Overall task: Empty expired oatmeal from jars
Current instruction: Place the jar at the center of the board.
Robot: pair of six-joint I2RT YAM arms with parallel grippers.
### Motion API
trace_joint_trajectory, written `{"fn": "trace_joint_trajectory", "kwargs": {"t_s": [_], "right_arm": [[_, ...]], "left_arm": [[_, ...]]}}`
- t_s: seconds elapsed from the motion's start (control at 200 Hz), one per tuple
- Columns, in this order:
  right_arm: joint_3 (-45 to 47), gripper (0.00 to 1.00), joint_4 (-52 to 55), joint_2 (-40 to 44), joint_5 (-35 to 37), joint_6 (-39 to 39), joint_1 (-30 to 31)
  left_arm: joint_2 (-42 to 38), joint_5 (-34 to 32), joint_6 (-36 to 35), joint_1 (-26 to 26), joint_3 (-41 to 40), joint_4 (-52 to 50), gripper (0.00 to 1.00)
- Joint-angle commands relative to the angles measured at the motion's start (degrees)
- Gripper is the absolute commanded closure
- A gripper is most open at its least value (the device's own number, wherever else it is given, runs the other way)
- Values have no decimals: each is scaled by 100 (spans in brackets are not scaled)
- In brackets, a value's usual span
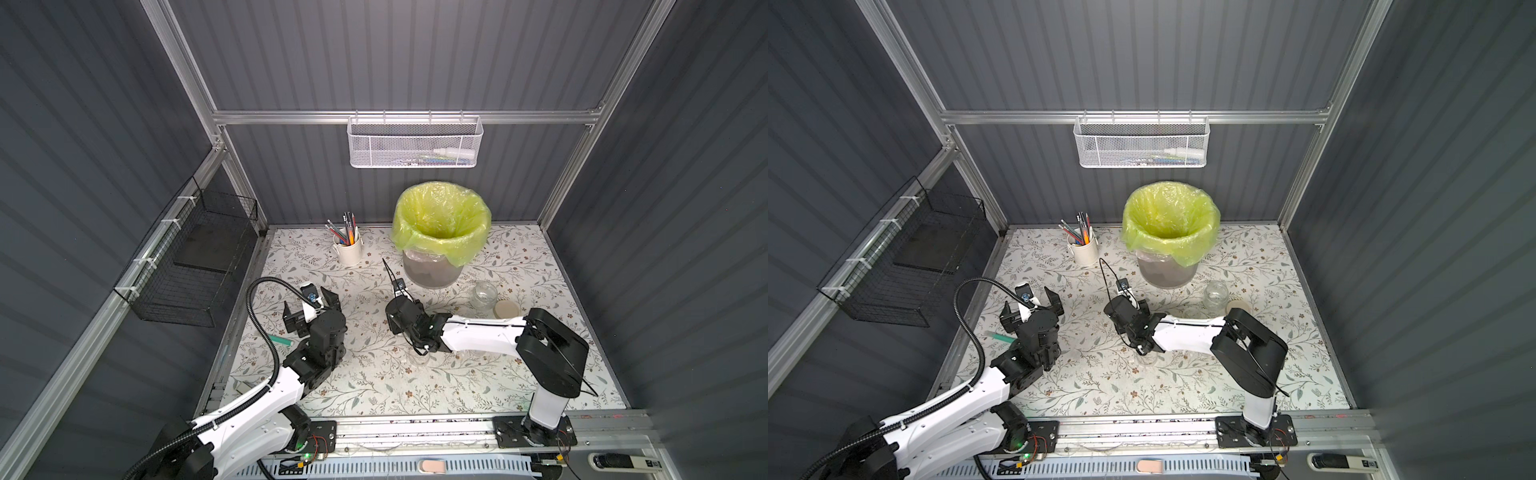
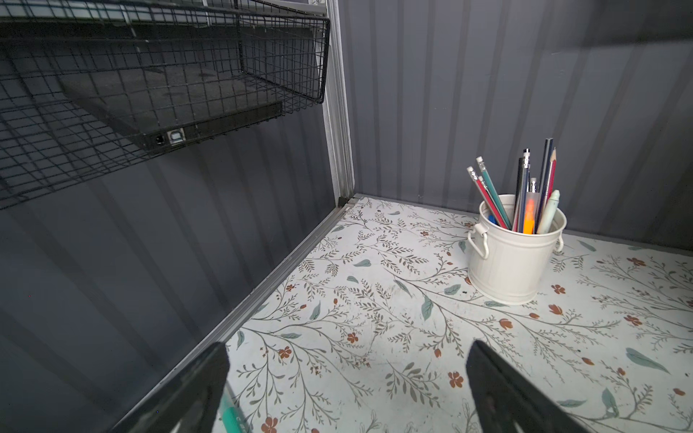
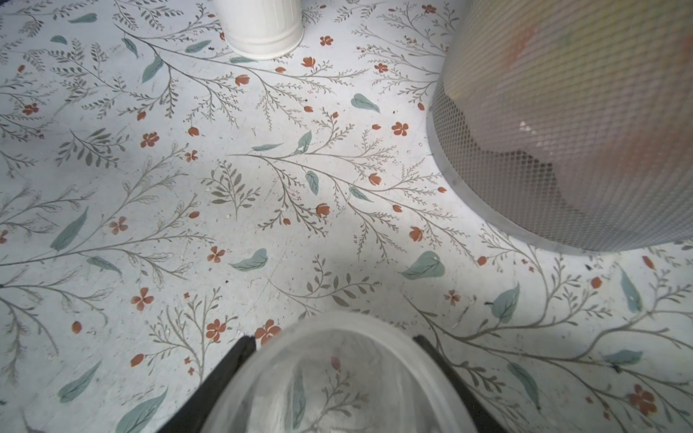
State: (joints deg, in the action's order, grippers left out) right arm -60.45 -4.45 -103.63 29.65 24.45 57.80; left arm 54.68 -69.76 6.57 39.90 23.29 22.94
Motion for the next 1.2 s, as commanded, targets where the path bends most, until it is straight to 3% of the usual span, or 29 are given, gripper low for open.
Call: {"fn": "trace_joint_trajectory", "kwargs": {"t_s": [0.0, 0.2, 0.37, 0.5, 0.69, 0.976, 1.101, 1.196], "right_arm": [[127, 37, -79, -3, 119, 134, 30], [376, 26, -102, 132, 194, 261, 56], [525, 15, -185, 253, 217, 273, 125], [478, 1, -149, 300, 274, 177, 192], [473, 1, 35, 622, 315, 165, 305], [1148, 1, 389, 1782, 576, 429, 589], [1468, 1, 659, 2360, 846, 587, 729], [1716, 1, 858, 2917, 1025, 709, 773]], "left_arm": [[175, 72, -279, -61, -118, 687, 0], [346, 64, -515, -163, -412, 1388, 0], [341, 259, -387, -403, -483, 1372, 0], [414, 337, -393, -464, -492, 1418, 0], [530, 525, -647, -607, -568, 1770, 0], [395, 1564, -910, -1339, -817, 2267, 0], [737, 2000, -838, -1675, -897, 2441, 0], [1438, 2123, -882, -1840, -970, 3092, 0]]}}
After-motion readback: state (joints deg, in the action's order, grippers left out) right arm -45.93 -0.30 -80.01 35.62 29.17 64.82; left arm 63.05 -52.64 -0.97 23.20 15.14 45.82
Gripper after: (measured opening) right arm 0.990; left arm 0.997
